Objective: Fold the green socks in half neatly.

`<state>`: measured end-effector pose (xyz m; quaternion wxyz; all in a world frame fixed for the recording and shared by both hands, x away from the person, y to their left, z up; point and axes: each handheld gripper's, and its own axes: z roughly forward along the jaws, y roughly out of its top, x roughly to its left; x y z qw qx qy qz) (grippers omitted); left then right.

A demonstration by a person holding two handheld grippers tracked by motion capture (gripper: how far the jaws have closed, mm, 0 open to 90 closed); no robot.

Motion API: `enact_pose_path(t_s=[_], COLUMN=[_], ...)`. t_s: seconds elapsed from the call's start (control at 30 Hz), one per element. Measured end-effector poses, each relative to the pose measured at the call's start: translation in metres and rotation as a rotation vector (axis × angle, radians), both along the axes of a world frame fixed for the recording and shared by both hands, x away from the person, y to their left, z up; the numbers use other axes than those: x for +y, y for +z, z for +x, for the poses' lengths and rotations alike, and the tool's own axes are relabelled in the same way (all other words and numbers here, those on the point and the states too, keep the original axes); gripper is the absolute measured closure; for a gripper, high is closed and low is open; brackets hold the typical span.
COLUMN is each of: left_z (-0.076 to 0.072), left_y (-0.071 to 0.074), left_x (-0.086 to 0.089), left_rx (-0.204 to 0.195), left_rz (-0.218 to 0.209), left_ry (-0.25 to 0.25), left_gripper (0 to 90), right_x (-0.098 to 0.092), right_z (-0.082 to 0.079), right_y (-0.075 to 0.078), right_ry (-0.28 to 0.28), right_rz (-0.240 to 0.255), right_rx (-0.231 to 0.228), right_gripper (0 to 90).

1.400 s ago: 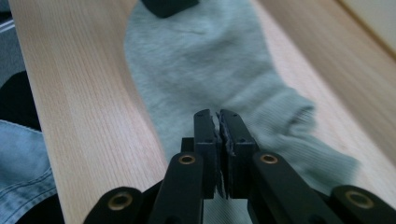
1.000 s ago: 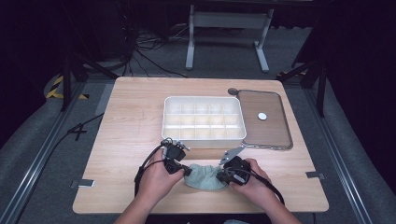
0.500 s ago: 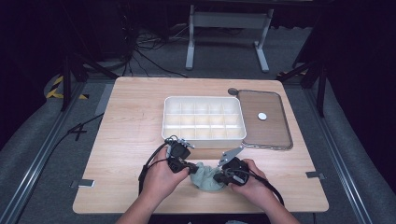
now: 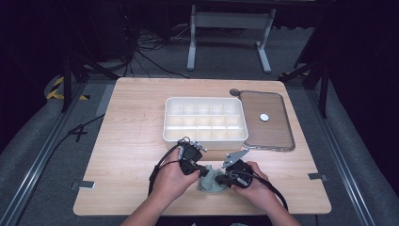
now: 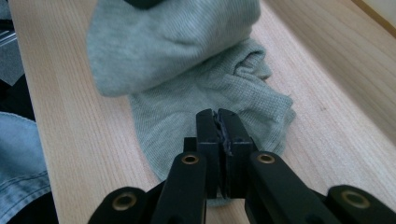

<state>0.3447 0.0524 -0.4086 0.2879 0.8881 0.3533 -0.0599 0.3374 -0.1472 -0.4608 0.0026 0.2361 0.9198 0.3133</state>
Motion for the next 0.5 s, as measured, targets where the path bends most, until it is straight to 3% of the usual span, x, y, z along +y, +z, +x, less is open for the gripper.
enact_pose_path(t_s=[0.27,0.5], left_z=[0.002,0.001], left_y=[-0.005,-0.010], left_x=[-0.009,-0.015], left_rx=[0.002,0.007], left_rz=[0.011,0.024], left_ry=[-0.016,-0.024], left_gripper=[83.3,83.3], right_x=[-0.004,-0.005], right_z=[-0.002,-0.005], right_y=[-0.002,-0.002], right_ry=[-0.004,-0.012], right_rz=[0.031,0.029], right_rx=[-0.008,-0.014], right_gripper=[87.3,86.7])
